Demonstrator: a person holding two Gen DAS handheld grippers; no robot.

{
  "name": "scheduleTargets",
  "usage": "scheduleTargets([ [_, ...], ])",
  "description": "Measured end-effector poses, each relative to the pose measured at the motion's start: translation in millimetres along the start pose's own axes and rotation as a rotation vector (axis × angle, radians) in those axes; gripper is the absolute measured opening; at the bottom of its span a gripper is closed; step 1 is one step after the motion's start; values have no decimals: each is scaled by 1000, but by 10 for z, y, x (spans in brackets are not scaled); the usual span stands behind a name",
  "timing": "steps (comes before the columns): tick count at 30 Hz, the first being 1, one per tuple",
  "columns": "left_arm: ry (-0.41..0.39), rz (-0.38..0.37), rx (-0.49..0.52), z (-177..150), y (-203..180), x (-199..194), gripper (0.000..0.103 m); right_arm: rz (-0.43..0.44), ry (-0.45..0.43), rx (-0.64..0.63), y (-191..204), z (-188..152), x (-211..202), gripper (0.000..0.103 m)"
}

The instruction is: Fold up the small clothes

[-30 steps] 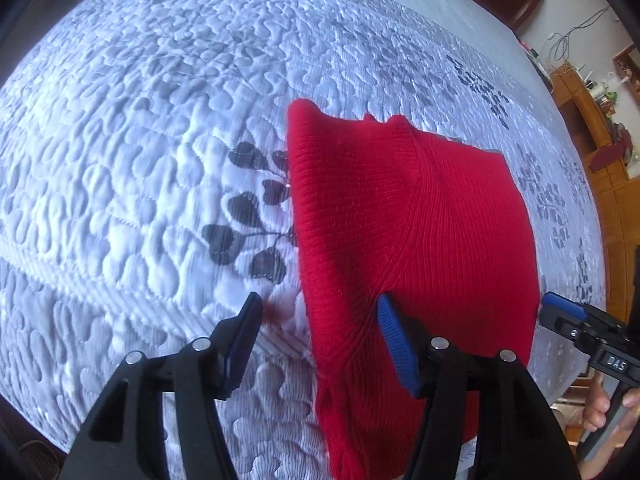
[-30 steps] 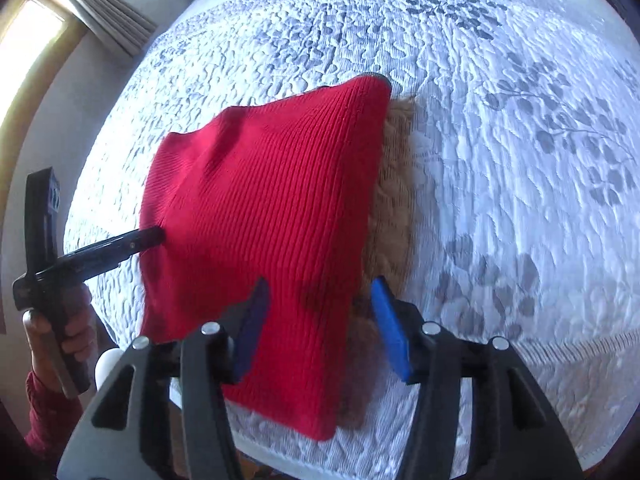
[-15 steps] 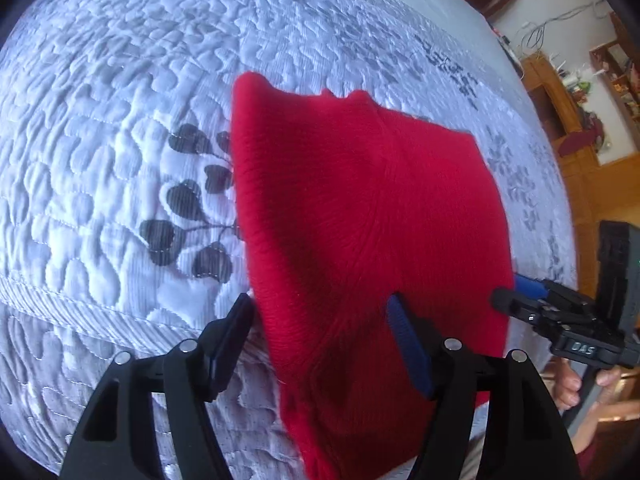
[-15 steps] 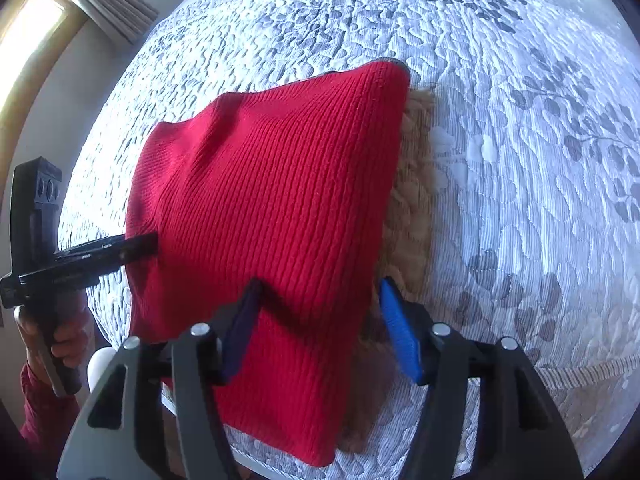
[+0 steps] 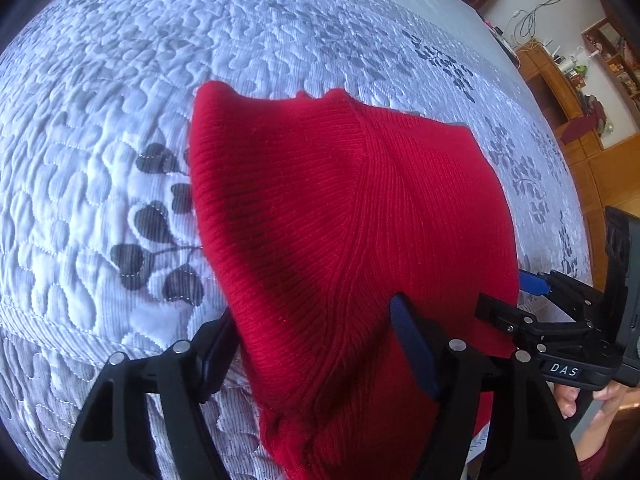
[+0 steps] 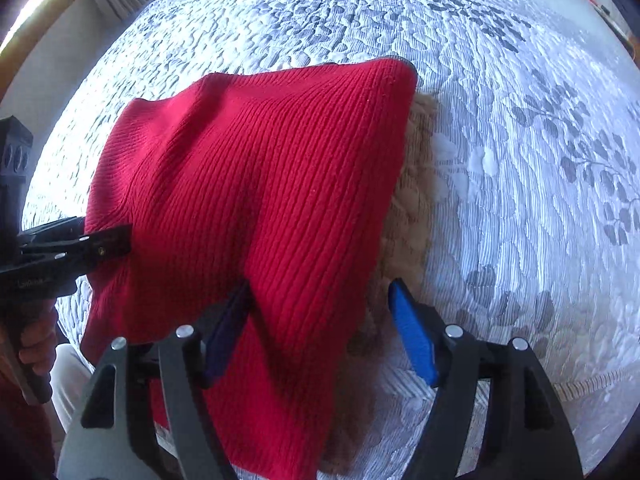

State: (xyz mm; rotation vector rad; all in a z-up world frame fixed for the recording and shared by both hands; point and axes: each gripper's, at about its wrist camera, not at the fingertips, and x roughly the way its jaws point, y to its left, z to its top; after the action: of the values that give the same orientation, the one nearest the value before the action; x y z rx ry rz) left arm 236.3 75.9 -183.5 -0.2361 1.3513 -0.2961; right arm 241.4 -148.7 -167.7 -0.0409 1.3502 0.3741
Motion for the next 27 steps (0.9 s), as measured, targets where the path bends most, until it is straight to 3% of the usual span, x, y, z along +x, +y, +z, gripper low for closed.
scheduleTargets([
  [10,-16,-3,8,-20,3,-3,76,-9,-31,-60,89,-10,11,61],
  [18,-37,-14,8,-26,-36,-49,55,15,-47,-71,79,-42,0,56],
  [22,-49,-40,7,-31,-52,-68,40,14,-55,-79,91,-63,-15,53],
  [27,-67,-37,12,-51,-83,-88,33,15,-62,-79,95,-82,-34,49],
])
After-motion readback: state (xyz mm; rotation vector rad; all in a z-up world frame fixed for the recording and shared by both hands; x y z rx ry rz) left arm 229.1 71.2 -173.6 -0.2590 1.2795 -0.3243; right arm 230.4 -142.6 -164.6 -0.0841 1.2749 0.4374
